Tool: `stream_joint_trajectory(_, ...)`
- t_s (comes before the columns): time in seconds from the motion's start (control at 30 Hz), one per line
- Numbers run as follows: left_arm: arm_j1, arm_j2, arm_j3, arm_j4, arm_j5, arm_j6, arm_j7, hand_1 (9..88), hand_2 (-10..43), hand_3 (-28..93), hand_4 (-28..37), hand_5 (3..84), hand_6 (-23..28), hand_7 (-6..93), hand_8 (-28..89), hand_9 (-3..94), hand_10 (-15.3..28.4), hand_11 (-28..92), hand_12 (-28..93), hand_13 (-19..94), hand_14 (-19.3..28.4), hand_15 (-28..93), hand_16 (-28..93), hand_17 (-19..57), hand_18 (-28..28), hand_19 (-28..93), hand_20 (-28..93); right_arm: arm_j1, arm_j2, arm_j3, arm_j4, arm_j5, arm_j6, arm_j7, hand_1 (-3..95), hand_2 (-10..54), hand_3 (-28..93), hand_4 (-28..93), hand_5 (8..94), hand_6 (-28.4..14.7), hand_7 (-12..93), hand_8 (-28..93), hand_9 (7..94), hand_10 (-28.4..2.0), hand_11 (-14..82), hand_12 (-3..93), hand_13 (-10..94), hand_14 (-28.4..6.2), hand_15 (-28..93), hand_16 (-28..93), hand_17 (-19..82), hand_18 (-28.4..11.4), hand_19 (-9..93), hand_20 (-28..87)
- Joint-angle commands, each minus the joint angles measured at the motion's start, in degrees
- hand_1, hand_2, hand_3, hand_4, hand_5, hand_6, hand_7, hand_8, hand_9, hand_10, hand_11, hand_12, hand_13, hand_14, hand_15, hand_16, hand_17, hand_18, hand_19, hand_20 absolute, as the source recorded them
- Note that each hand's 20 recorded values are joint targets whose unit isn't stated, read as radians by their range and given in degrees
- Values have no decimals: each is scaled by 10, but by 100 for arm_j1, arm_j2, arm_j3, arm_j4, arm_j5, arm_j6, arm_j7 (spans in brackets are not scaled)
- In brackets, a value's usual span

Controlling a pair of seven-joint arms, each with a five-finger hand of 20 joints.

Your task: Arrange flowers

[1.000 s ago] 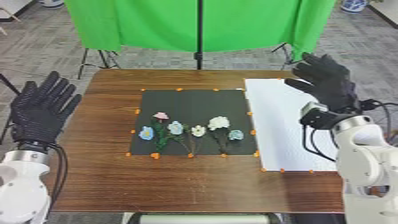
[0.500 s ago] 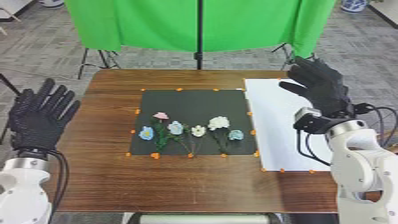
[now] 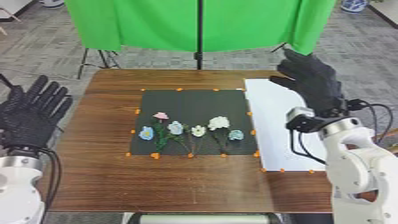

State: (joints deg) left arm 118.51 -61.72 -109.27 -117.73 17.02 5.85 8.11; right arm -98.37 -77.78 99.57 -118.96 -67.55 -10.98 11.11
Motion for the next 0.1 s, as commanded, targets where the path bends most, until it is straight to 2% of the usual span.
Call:
stream_joint_trajectory(0.03,83,202,249,199,-575,33,219,254,135,710,-278,383,82,46,-61,338,140,103,107,257,121,168,-46,-34,130,245,133,189,140,-83,-21,1,92,-192,148,89,735,-255,403,-72,72,-82,346,-166,26,117,262,-137,55,154,145,-175,292,180)
stream_joint_trajectory(0.1,-35,255,298,229,-482,-42,264,256,132,711,-274,384,81,47,-62,340,139,103,107,259,121,167,-45,-33,131,246,134,239,147,-66,-9,56,161,-248,148,89,734,-255,407,-69,79,-83,350,-166,27,118,266,-138,57,155,144,-177,291,180)
